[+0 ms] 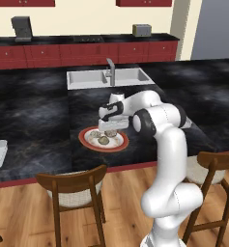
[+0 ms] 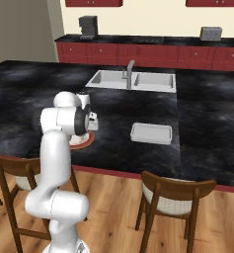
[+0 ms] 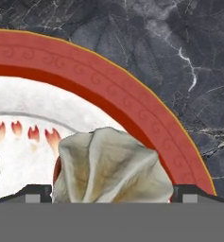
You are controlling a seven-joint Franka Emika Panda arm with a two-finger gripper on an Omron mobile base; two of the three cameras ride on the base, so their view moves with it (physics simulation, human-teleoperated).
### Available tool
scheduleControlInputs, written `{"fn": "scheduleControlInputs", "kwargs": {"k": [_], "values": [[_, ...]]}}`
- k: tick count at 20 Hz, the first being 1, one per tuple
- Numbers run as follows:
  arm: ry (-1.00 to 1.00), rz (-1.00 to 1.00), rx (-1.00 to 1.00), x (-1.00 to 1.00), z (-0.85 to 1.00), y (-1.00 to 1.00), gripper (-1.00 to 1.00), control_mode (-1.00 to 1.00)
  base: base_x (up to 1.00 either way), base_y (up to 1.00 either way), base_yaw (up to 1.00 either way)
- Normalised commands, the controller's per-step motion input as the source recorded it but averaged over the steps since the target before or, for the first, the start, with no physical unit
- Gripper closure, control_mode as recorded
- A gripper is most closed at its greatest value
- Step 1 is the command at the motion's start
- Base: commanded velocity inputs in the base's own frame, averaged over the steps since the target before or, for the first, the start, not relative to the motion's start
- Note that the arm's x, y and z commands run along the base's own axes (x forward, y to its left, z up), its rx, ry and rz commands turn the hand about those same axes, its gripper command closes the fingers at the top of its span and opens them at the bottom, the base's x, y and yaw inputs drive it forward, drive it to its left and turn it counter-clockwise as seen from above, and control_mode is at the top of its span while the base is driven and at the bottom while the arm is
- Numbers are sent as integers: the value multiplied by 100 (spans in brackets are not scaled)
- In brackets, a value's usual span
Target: Place two dumplings into each of the tupperware containers and then place the containers in the fridge.
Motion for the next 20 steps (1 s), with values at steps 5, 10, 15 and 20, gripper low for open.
{"fn": "scheduleControlInputs", "kwargs": {"k": [5,10,15,20], "values": [[1,1,0,2,-9,0,100,-100,0,0,0],[0,0,0,0,6,-7,100,-100,0,0,0],[0,0,1,-2,33,-71,100,-100,0,0,0],[0,-2,0,0,24,-99,100,-100,0,0,0]]}}
